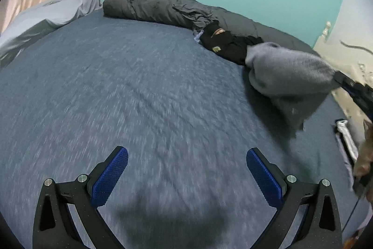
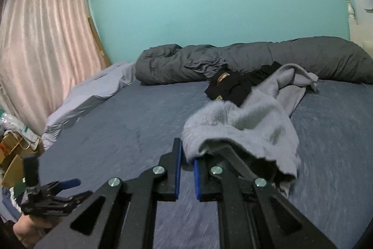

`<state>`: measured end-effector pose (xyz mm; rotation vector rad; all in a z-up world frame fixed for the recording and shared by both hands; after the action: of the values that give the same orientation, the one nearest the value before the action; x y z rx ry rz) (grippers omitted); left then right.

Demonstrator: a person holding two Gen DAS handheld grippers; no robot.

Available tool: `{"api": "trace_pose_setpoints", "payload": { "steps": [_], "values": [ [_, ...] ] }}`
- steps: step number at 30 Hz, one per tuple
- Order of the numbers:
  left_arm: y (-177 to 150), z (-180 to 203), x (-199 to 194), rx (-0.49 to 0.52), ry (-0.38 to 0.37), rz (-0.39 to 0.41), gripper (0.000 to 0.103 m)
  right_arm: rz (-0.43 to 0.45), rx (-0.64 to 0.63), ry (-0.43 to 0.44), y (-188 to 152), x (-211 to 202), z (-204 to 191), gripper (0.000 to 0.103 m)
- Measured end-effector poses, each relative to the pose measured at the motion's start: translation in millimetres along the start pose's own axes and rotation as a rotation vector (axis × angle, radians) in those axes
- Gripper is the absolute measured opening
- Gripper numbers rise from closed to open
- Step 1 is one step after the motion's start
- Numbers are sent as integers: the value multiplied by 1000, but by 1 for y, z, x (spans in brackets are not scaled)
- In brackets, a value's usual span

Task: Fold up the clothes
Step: 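Grasp the grey sweatshirt with the right gripper and lift it, then drag the grey sweatshirt across the bed with the right gripper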

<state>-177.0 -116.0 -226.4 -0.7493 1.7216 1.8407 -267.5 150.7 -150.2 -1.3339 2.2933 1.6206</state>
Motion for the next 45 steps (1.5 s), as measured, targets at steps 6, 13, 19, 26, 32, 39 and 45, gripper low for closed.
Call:
{"api": "trace_pose_setpoints", "payload": {
  "steps": [6, 13, 19, 26, 32, 39, 45],
  "values": [
    [-27, 8, -53, 9, -11, 29, 103, 7, -13, 34, -20, -75, -34, 8],
    [-51, -1, -81, -8, 11, 62, 103, -23, -83, 33, -32, -121, -59, 8],
    [-67, -11, -72, -14, 11, 43, 103, -173, -40, -9, -68, -58, -63, 8],
    [-80, -20, -45, -5, 31, 8, 103, -357, 16, 8, -124, 47, -74, 12],
    [-86, -24, -23, 5, 53, -28, 103, -360, 138, 22, -138, 46, -55, 32],
    [-90, -37, -14, -11, 70, -49, 103, -221, 336, 3, -125, -18, 10, 54],
    [-94, -37, -14, -2, 75, -47, 103, -153, 436, -210, -132, -41, 78, 66]
  ]
}}
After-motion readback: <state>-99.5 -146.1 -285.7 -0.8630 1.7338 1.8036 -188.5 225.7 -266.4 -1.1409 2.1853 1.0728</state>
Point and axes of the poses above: each gripper's, at about its wrist camera, not at the fingertips, and x roughly the way its jaws point, z to its right, y to its top, the point moved 2 cm from there along x, roughly the way its jaws point, and after that the axes turned 15 degrees about x, right-handed, at the moved point
